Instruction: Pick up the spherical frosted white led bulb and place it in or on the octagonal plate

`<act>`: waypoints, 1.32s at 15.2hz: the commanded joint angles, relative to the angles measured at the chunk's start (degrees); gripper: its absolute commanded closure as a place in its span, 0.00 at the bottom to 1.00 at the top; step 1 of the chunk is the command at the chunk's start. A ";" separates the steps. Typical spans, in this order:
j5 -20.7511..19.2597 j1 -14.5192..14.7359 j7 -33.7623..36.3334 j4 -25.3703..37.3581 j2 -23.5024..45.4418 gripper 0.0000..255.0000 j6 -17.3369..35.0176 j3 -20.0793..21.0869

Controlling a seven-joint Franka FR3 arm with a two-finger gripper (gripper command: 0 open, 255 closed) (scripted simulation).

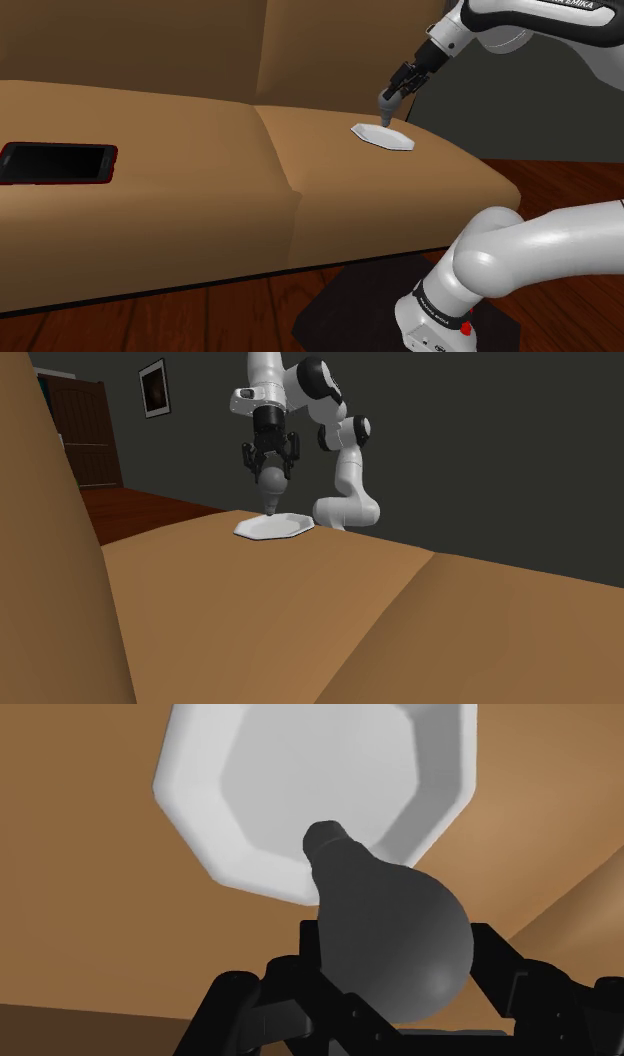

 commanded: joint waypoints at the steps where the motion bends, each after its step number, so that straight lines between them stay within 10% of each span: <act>1: -0.17 -0.19 -0.49 -1.52 -0.33 1.00 1.15 -0.34; 20: -0.67 -1.07 -2.25 -11.69 -1.51 1.00 9.98 -1.46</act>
